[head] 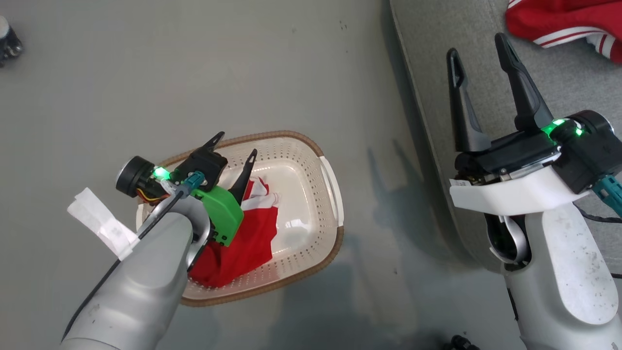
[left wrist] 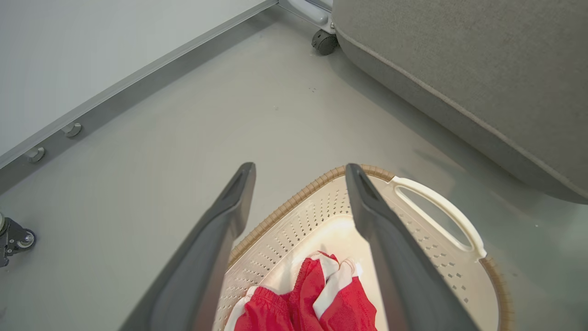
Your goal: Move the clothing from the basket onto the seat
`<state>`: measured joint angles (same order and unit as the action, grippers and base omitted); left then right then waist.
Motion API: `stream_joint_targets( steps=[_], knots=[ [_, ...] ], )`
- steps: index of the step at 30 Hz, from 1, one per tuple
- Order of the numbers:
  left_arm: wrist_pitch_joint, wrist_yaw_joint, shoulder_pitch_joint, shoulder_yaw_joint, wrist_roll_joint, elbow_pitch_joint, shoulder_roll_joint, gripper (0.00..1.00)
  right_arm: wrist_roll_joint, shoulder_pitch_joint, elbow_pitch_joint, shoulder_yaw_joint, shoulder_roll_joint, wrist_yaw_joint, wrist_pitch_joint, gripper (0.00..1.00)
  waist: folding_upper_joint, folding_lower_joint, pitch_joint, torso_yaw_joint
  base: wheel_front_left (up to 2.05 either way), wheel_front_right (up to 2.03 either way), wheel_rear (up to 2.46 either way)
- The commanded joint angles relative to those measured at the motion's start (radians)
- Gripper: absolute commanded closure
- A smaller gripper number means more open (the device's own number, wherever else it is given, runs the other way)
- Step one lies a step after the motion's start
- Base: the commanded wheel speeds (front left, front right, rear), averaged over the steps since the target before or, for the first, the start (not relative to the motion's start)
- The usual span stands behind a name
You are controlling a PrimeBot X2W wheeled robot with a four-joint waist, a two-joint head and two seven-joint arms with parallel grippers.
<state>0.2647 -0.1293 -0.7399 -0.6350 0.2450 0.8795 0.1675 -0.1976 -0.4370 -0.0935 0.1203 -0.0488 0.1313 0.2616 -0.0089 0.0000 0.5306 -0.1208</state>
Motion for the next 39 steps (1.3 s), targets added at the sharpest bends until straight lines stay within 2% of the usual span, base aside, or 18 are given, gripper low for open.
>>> stream_joint_targets(
  steps=[1, 7, 16, 25, 39],
  knots=[
    [-0.001, -0.001, -0.033, -0.012, 0.005, 0.025, 0.012, 0.0, -0.005, -0.024, -0.009, 0.003, -0.001, -0.001, 0.003, 0.0, 0.0089, 0.0, 0.117, -0.06, 0.0, 0.0, 0.0],
    [-0.001, -0.001, -0.1, -0.093, 0.019, 0.17, 0.017, 0.0, -0.011, -0.061, -0.024, 0.011, -0.001, -0.001, 0.003, 0.0, 0.0089, 0.0, 0.197, -0.075, 0.0, 0.0, 0.0],
    [-0.035, -0.001, -0.172, -0.157, 0.036, 0.342, 0.027, 0.0, -0.022, -0.093, -0.049, 0.017, -0.001, -0.001, 0.003, 0.0, 0.0089, 0.0, 0.285, -0.1, 0.0, 0.0, 0.0],
    [-0.101, 0.0, -0.211, -0.201, 0.031, 0.392, 0.046, 0.0, -0.03, -0.109, -0.077, 0.014, -0.001, -0.001, 0.003, 0.0, 0.0089, 0.0, 0.354, -0.113, 0.0, 0.0, 0.0],
    [-0.266, 0.039, -0.267, -0.248, 0.017, 0.408, 0.037, 0.0, -0.022, -0.109, -0.116, 0.014, -0.001, -0.001, 0.003, 0.0, 0.0089, 0.0, 0.434, -0.109, 0.0, 0.0, 0.0]
  ],
)
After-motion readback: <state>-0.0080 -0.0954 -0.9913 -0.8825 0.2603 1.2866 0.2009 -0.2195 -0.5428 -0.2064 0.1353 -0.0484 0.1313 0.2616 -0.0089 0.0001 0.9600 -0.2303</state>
